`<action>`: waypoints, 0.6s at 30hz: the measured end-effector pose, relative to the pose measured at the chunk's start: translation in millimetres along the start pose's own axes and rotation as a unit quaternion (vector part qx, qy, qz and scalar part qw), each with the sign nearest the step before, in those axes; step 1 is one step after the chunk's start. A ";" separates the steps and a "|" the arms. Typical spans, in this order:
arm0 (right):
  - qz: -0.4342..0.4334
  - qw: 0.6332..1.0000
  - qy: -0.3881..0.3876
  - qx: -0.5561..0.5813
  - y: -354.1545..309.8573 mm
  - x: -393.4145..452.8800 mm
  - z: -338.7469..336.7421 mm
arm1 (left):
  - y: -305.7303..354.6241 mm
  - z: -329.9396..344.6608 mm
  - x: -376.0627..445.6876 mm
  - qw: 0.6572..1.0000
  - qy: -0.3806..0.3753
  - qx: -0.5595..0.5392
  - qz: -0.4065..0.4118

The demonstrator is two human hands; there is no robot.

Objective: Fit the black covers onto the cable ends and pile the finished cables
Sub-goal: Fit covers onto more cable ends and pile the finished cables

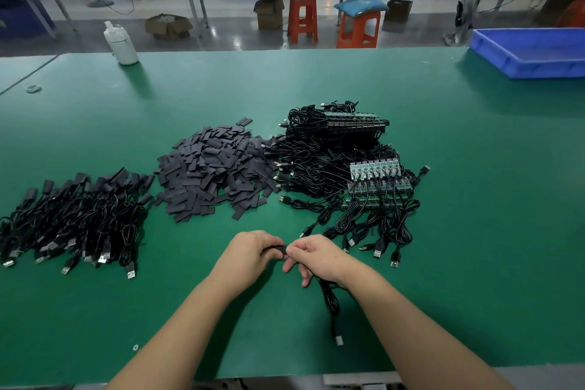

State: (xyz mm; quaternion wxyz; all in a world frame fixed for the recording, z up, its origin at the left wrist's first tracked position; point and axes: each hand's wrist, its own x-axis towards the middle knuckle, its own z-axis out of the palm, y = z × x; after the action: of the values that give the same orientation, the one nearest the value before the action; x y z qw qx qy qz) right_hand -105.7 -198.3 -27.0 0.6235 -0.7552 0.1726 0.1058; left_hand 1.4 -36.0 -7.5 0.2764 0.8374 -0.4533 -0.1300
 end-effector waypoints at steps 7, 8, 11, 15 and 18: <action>0.004 0.999 0.004 0.033 0.8 0.6 -0.5 | -3.0 -2.5 1.6 1.000 0.025 0.014 0.000; 0.004 1.000 0.002 0.031 1.1 0.7 -0.4 | -3.6 -3.7 1.9 1.000 0.025 0.016 0.000; 0.003 1.000 0.002 0.012 0.6 0.9 0.8 | -3.1 -5.8 4.3 1.000 0.002 0.028 0.006; 0.002 1.000 0.003 -0.006 -0.1 1.1 0.7 | 0.3 -4.9 8.2 0.999 -0.025 0.039 0.016; 0.002 1.000 0.000 -0.005 0.7 1.9 0.9 | 3.1 -4.8 10.1 0.998 -0.028 0.047 0.020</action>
State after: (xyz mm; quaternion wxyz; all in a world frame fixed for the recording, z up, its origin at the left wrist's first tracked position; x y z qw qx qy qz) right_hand -104.1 -197.8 -28.6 0.6197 -0.7578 0.1734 0.1078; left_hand 7.2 -44.1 -1.5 0.2272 0.8360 -0.4833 -0.1261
